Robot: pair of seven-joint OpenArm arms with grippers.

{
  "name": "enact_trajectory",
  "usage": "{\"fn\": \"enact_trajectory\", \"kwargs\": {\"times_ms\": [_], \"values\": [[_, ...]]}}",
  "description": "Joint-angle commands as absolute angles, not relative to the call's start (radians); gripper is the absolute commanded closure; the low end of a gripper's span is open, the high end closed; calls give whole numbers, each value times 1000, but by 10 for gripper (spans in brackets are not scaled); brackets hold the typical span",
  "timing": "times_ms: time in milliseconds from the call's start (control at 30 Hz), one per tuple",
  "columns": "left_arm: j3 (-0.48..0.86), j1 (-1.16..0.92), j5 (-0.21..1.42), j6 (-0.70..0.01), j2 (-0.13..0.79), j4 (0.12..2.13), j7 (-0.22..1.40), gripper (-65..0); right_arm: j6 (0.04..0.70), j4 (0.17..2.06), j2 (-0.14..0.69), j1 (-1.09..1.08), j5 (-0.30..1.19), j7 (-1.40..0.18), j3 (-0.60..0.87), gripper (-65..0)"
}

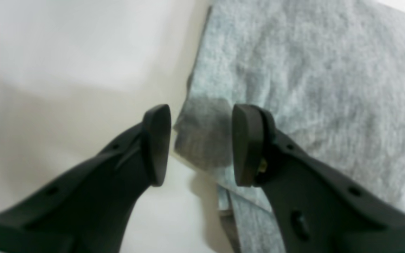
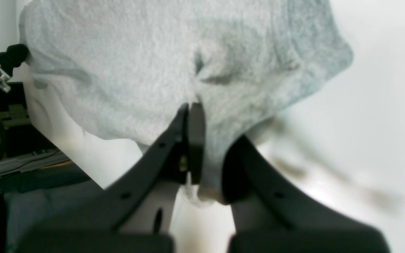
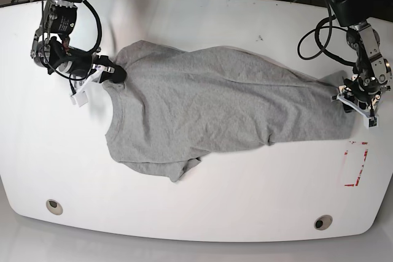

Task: Layout the t-shirt on the table in an organized manner, then fold the t-shirt properly
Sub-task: 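Pull the held hem corner with the left gripper away from the right gripper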

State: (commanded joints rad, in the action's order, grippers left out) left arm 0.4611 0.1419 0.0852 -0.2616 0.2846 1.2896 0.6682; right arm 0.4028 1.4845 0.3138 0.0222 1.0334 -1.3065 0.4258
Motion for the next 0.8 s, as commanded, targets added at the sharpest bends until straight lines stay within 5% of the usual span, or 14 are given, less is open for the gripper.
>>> {"fn": "enact_trajectory", "kwargs": {"times_ms": [800], "values": [[455,163,91,-263,311,1168,616,-266,403,1469,312,22,1033,-1307,426,-1]]}}
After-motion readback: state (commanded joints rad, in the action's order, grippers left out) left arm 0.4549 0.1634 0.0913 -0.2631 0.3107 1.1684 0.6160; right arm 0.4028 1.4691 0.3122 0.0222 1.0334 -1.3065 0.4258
